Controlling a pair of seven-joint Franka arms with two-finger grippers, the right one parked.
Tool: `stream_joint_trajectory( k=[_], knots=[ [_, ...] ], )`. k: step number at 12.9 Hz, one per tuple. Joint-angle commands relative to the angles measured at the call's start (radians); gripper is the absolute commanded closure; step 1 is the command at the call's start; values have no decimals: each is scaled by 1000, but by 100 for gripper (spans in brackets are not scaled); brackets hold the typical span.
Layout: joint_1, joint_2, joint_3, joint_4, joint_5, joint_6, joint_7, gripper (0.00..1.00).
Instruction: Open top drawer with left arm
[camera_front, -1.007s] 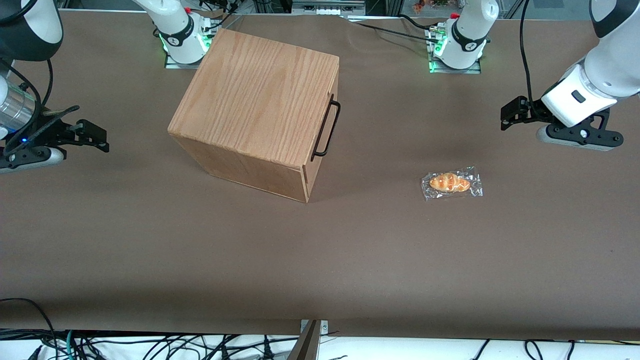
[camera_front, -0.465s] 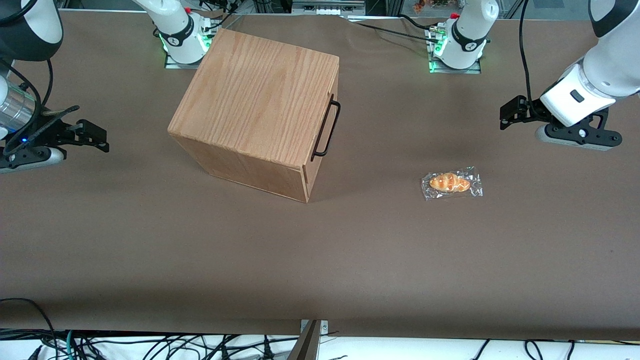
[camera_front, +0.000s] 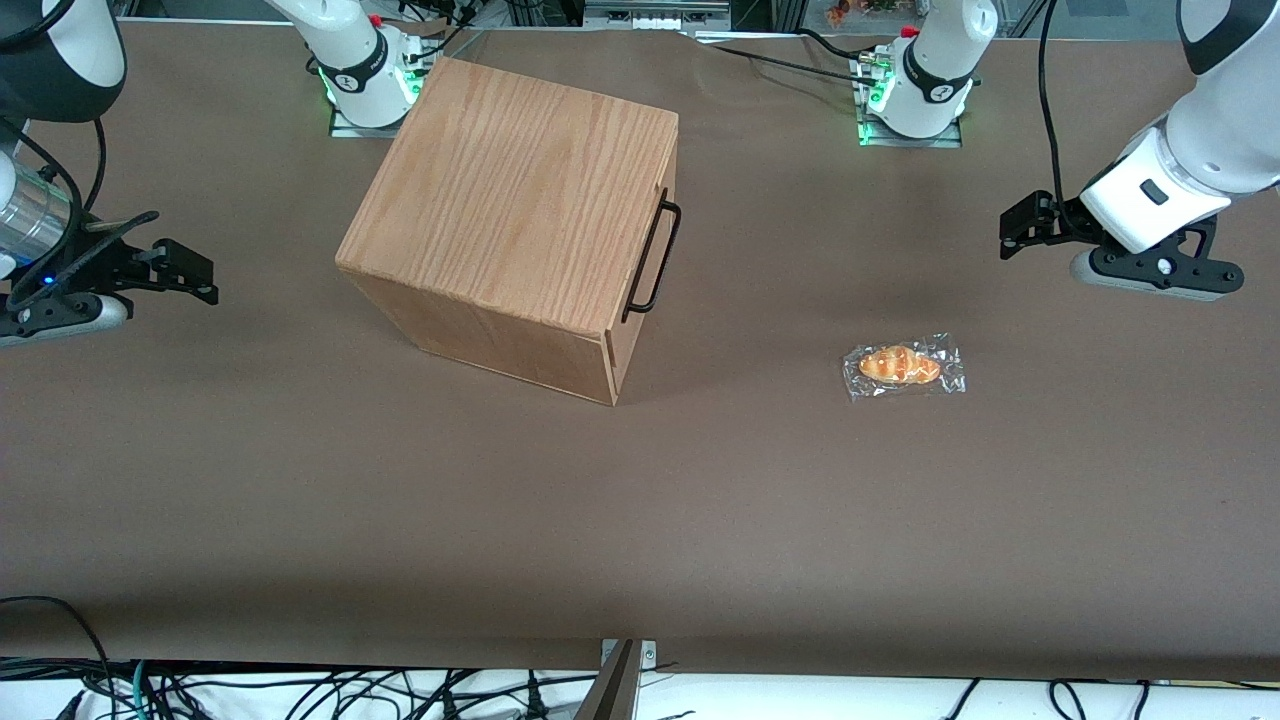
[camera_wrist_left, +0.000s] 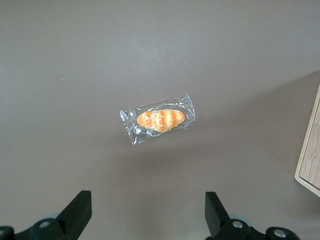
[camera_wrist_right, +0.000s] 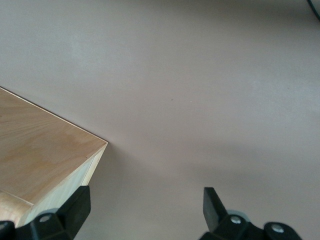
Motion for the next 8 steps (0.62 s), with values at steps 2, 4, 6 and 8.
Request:
stream_joint_trajectory(
  k=[2,4,6,8],
  knots=[
    [-13,5,-3,30,31,-16,0,0],
    [-30,30,-32,50,19,-17,-6,0],
    [-30,35,-98,49,16,-17,0,0],
    [-32,60,-156,49,-22,-16,-5,0]
  ],
)
